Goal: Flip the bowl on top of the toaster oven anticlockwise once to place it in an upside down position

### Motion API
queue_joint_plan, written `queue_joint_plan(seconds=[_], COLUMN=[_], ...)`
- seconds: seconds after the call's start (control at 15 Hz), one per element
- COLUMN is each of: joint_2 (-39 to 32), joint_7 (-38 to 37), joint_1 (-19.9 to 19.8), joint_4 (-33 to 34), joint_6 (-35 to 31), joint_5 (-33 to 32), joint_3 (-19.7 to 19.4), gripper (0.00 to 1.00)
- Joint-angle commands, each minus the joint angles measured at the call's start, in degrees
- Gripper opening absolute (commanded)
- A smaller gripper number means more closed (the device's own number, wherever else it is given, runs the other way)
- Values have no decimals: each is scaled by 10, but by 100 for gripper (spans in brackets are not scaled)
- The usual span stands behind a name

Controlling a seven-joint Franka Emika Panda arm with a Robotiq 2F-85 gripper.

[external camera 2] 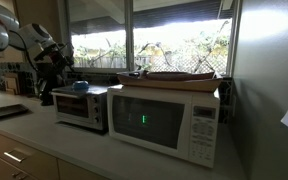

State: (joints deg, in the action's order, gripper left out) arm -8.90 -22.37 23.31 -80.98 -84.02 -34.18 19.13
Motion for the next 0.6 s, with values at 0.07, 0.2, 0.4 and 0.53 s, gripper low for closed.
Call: queue_joint_plan(seconds=[0.07,0.2,0.4,0.53], joint_2=[59,87,120,139], joint_7=[-45,-57,-70,-77], joint_1=[-27,-36,-44,-46], joint_4=[-22,-37,-54,-62], joint_6=[-34,-76,-138,-159], joint_5=[92,114,140,151], joint_3=[-10,-13,-21,-25], gripper=[100,100,100,100])
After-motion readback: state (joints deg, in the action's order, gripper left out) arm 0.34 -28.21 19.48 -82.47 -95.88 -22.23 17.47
